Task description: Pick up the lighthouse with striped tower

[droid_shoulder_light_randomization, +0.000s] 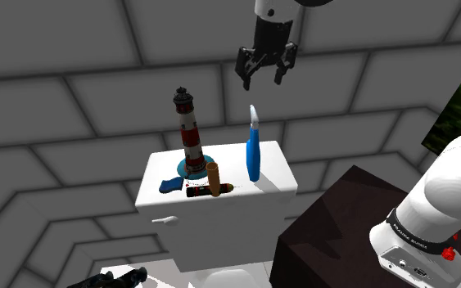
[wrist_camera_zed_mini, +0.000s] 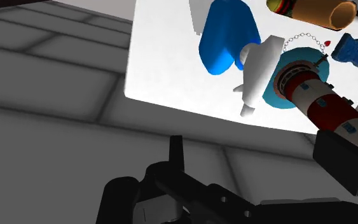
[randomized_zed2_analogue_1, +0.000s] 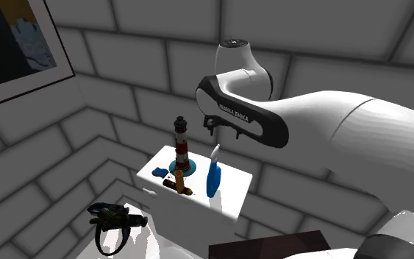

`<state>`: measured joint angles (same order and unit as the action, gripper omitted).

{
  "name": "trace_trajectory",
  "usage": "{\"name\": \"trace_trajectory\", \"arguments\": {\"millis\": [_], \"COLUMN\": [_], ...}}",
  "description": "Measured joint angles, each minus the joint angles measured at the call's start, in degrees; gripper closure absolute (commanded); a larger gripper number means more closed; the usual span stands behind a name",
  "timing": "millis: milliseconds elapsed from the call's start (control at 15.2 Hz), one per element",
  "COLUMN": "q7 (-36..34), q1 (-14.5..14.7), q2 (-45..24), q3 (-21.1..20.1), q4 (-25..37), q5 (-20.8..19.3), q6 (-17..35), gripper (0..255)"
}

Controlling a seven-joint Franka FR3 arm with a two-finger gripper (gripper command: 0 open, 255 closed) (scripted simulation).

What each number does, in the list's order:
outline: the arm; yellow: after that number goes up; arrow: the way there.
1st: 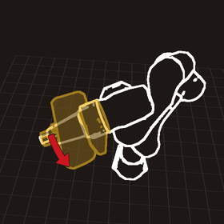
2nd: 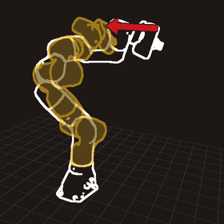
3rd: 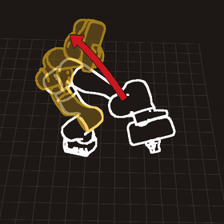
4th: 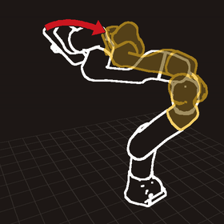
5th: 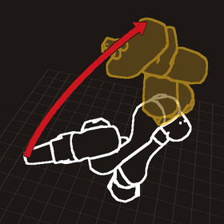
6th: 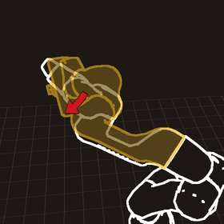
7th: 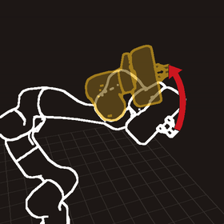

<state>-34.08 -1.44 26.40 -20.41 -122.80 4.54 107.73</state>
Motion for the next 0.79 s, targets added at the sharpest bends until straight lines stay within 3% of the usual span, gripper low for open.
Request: {"name": "trace_trajectory", "arguments": {"millis": [396,792], "q7": [-14.44,-29.96], "q1": [-1.93,-0.91], "q2": [-12.19,-28.04], "q3": [-8.76,-15.68], "q4": [10.98,26.69], "q5": [-6.52,-18.93], "q6": [1.59,-1.84], "gripper": [0,0]}}
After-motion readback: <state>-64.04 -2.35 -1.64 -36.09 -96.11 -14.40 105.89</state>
